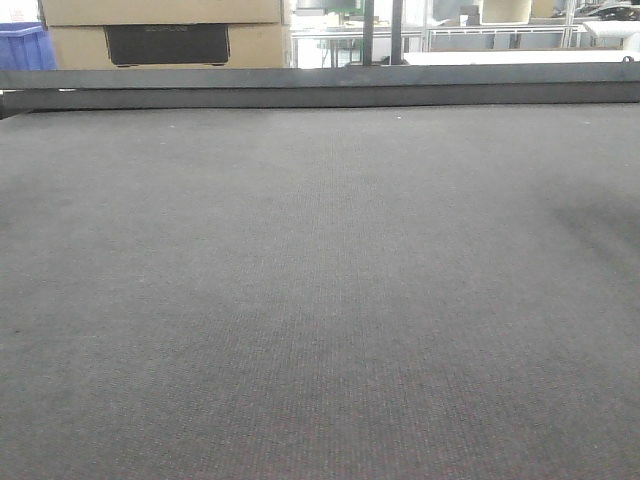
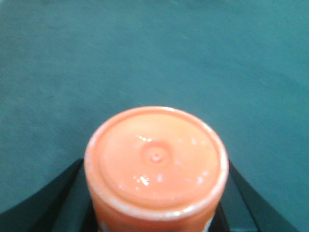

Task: Place cylindrical capacitor in blue bin on shelf

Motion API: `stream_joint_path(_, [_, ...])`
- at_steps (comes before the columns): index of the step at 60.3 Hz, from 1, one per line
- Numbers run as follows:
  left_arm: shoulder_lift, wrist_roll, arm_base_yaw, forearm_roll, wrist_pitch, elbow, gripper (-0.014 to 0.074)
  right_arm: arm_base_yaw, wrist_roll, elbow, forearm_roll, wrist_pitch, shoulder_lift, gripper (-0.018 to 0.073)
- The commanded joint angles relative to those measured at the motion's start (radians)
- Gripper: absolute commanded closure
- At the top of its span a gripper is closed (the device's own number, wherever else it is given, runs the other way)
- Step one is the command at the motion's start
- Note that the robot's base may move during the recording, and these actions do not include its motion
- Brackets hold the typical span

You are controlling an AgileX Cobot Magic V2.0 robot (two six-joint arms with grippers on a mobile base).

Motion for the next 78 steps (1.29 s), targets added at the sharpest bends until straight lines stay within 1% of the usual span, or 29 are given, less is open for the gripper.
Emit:
stream_joint_path(1, [-0.075,0.0,-0.035,-0.007,0.072,0.012,0.0707,0.0,-0.002,0.051,-0.011,-0.006,-0.055,0.0722])
stream_joint_path(8, [-0.174,0.0,-0.055,-0.021,0.131,0.04,0.0707,0.0,-0.002,0.14,-0.011,-0.006,-0.14,0.0722])
stream_joint_path(19, [-0.326,0.0,-0.055,-0.029,0.233,0.084,0.0707,0.0,-0.002,0.234,-0.011,0.004,-0.286,0.0722])
stream_joint_path(25, [-0.392,0.0,-0.055,-0.029,0.277,0.096,0.0707,0.0,-0.002,0.239,-0.011,0.053,-0.364,0.0722])
stream_joint_path(36, [-0.5,0.0,-0.055,-0.031,0.329,0.099,0.0707,0.0,-0.002,0.236,-0.011,0.06,-0.521,0.0722])
stream_joint_path(46, [-0.593,0.0,-0.055,-0.031,0.336,0.099,0.0707,0.0,-0.002,0.199,-0.011,0.067,-0.633,0.0722])
stream_joint_path(56, [-0.653,0.0,-0.055,-0.037,0.336,0.097,0.0707,0.0,-0.002,0.151,-0.007,0.073,-0.67,0.0722])
stream_joint_path(64, [-0.665,0.0,-0.055,-0.037,0.336,0.095,0.0707,0.0,-0.002,0.124,0.0,0.091,-0.67,0.0722])
stream_joint_path(78, [-0.665,0.0,-0.055,-0.03,0.333,0.097,0.0707,0.0,-0.002,0.124,0.002,0.097,-0.67,0.0722])
